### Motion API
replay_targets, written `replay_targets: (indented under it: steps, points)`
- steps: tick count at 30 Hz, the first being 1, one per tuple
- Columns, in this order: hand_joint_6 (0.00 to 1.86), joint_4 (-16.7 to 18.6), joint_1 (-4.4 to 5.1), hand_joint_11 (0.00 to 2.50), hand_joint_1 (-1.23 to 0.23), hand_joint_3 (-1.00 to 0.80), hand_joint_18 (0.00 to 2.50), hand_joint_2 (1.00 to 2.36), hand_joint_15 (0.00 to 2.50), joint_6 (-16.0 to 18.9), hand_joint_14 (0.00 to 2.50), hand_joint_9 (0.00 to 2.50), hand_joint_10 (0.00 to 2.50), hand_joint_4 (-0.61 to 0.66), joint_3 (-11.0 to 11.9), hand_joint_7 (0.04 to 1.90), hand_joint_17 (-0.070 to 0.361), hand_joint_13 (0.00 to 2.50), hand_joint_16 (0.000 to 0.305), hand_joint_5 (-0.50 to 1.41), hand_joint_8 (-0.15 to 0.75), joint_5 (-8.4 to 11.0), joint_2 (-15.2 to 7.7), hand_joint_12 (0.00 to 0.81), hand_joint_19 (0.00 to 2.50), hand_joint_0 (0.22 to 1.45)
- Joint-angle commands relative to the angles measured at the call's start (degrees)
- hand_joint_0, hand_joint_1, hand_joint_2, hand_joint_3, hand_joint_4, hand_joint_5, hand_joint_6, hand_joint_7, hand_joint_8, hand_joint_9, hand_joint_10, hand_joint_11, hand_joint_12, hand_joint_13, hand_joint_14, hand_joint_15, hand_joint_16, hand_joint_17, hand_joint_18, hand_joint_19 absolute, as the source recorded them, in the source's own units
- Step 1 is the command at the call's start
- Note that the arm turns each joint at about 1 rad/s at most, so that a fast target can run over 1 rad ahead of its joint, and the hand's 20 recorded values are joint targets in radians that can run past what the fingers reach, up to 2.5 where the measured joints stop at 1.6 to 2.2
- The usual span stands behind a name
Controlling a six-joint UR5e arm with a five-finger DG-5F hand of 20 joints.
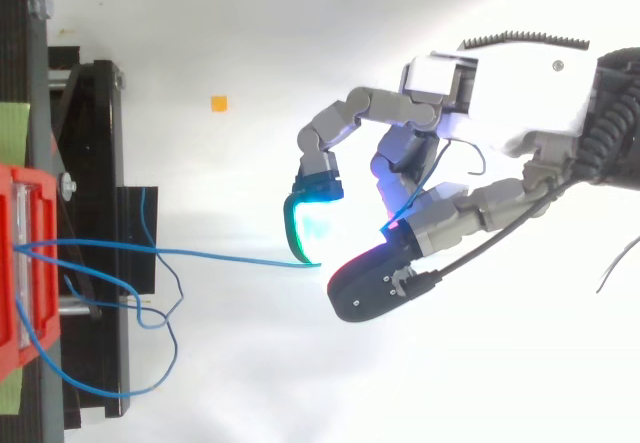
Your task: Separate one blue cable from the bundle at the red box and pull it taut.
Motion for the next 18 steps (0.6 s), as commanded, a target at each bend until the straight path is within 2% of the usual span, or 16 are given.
replay_targets:
  steps: [1, 18]
  points:
    - [0.96, 0.00, 0.00, 1.77, -0.81, -0.07, 1.06, 1.02, 1.70, 0.00, 0.13, 1.14, 1.12, -0.11, 0.00, 1.34, 0.134, 1.49, 0.060, -0.14, 0.349, 0.03, 0.06, 0.400, 0.96, 0.75]
    - [0.96, 0.00, 0.00, 1.74, -0.81, -0.07, 1.07, 1.02, 1.71, 0.00, 0.14, 1.14, 1.12, -0.11, 0.00, 1.34, 0.134, 1.49, 0.060, -0.14, 0.344, 0.03, -0.03, 0.406, 0.96, 0.75]
